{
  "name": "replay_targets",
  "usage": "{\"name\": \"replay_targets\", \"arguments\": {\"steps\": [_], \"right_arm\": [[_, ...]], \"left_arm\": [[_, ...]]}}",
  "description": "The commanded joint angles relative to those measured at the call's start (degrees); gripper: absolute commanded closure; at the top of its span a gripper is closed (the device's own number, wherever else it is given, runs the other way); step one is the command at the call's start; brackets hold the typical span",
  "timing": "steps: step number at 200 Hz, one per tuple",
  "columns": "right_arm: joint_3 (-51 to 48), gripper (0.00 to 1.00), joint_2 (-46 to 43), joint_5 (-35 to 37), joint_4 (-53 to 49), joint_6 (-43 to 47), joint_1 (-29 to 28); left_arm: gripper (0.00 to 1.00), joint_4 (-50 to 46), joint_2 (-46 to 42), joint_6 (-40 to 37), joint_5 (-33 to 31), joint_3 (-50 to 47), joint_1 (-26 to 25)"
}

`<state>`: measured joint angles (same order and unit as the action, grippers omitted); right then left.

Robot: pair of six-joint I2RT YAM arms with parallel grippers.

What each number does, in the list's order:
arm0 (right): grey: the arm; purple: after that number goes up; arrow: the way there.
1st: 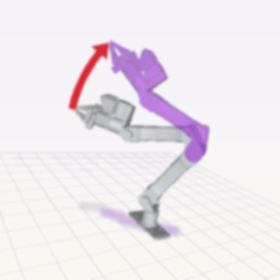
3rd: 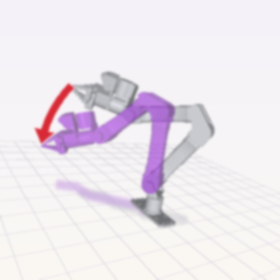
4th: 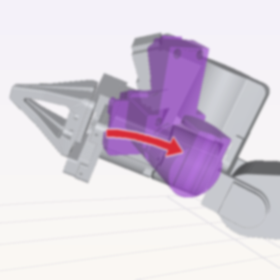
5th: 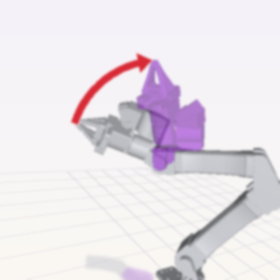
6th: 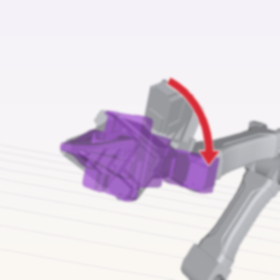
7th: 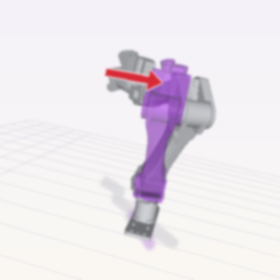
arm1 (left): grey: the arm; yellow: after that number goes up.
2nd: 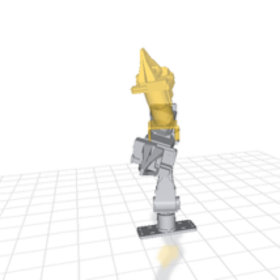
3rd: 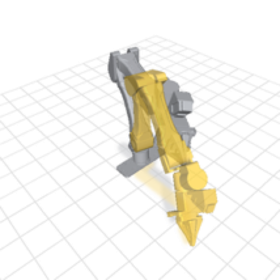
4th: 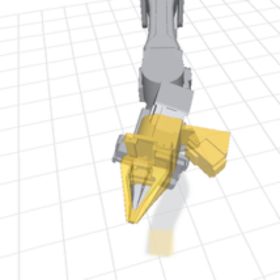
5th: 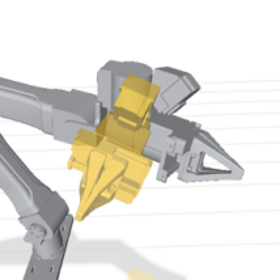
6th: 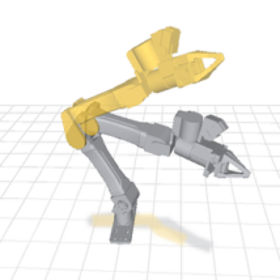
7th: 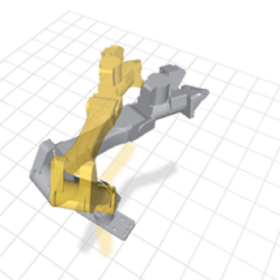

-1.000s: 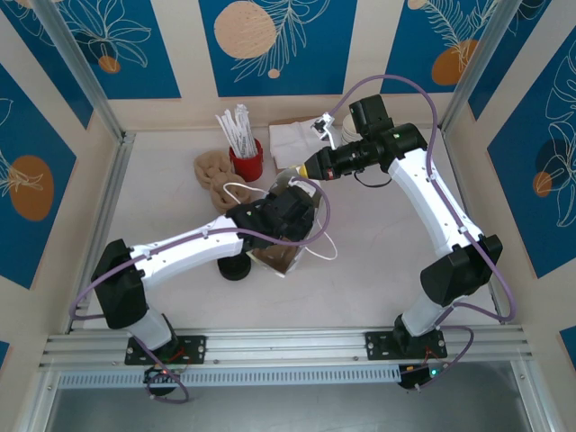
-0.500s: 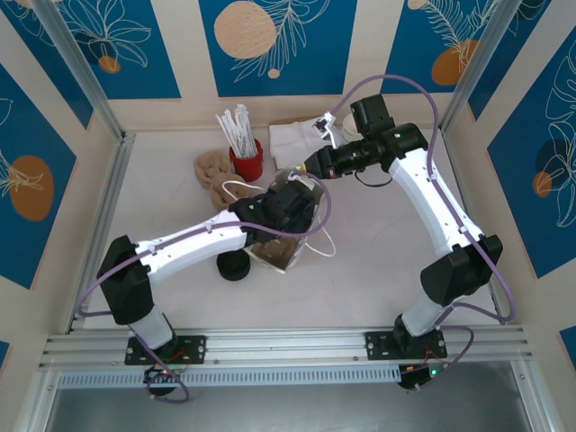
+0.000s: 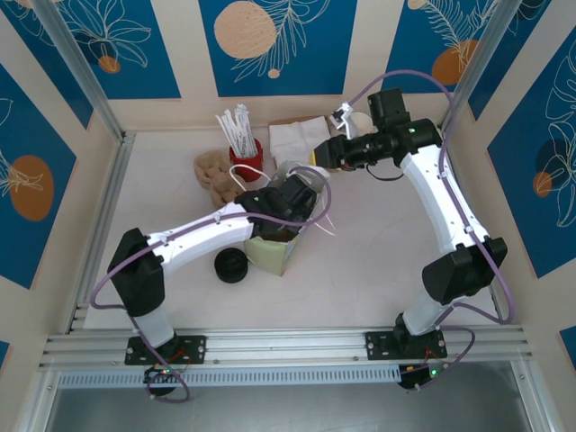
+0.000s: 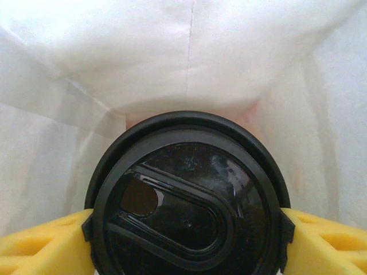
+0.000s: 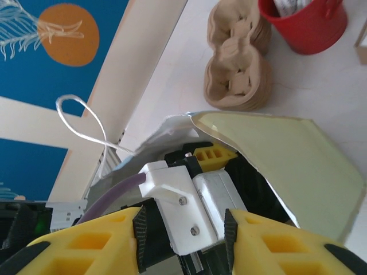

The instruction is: Pack the takeout coffee

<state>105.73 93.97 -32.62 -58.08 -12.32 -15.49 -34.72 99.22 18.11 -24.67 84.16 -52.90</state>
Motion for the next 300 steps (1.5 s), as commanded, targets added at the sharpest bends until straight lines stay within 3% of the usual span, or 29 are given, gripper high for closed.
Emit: {"name": "replay_targets", "arguments": {"steps": [1, 67, 211, 300], "right_arm": [[2.2, 0.56, -1.1, -1.7, -0.8, -2.1, 1.5], [-3.1, 0.56, -5.0, 0.1, 0.7, -4.2, 2.4], [-13.6, 0.53, -11.2, 14.2, 3.7, -15.9, 0.3], [-19.9, 0.53, -15.6, 14.8, 5.4, -20.1, 3.8]], "left_arm": [[0.25, -2.4, 2.0, 1.8, 1.4, 3.0, 1.6], [0.25, -7.2, 7.1, 3.7, 3.8, 9.4, 3.2], [0.26, -14.9, 14.7, 10.4, 9.7, 19.4, 6.9], [0.29, -19.7, 20.2, 13.5, 13.5, 26.1, 8.8]]}}
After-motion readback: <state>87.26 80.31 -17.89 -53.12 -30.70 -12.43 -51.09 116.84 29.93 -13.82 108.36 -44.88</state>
